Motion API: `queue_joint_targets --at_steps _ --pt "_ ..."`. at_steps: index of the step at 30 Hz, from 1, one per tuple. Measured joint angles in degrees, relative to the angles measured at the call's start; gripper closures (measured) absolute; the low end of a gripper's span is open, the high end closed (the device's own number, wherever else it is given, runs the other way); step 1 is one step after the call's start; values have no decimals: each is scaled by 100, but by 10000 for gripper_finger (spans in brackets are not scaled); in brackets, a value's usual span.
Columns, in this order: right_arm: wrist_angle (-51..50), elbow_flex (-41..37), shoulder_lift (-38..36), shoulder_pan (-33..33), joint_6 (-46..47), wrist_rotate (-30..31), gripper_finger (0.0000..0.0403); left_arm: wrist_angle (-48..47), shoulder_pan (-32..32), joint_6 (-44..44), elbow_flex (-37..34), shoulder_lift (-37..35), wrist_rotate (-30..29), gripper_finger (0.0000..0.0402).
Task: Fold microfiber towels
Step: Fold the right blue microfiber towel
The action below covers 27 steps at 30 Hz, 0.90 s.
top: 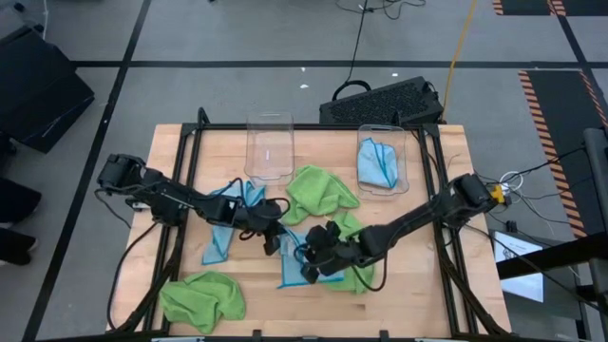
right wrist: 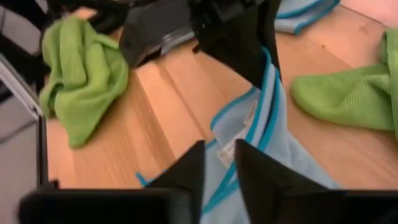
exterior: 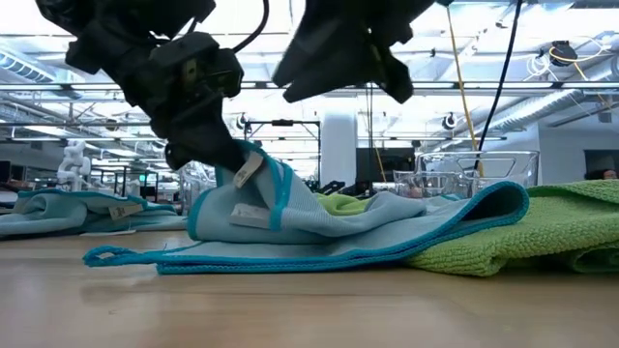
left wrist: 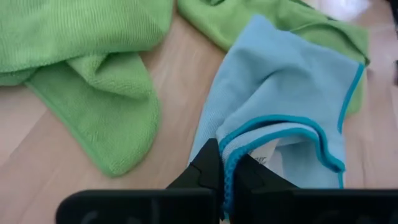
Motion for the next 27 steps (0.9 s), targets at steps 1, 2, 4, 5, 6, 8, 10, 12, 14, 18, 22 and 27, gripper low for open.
queue_joint_targets --at_steps 1,2,4,5,6,8,10,12,14,18,22,27 --pt "38 -30 -1 -33 80 5 297 30 27 0 0 0 6 395" --pt "29 -69 -2 -64 181 21 274 61 44 0 -1 0 12 394" --pt "-33 -162 33 -132 332 74 227 81 88 -8 1 0 21 392" --pt "-44 -213 48 -163 368 126 204 91 110 -30 -1 0 21 393" --pt "-54 -274 52 -196 377 144 182 100 128 -91 -1 0 22 396" --pt "108 -383 48 -264 345 141 144 149 197 -285 -1 0 29 397" --pt "349 -501 63 -309 278 50 114 244 290 -507 -1 0 29 395" --pt "519 -583 82 -311 80 -73 97 354 418 -669 -1 0 29 393" --pt "702 -595 82 -243 -279 -161 92 399 581 -835 -1 0 31 395" --pt "706 -591 68 -28 -1131 -163 104 396 979 -1261 -1 0 40 396" --pt "658 -589 52 132 -1868 -156 123 365 1324 -1357 -1 0 315 398" --pt "463 -589 162 166 -2701 -148 139 197 1594 -1328 -1 0 638 396"
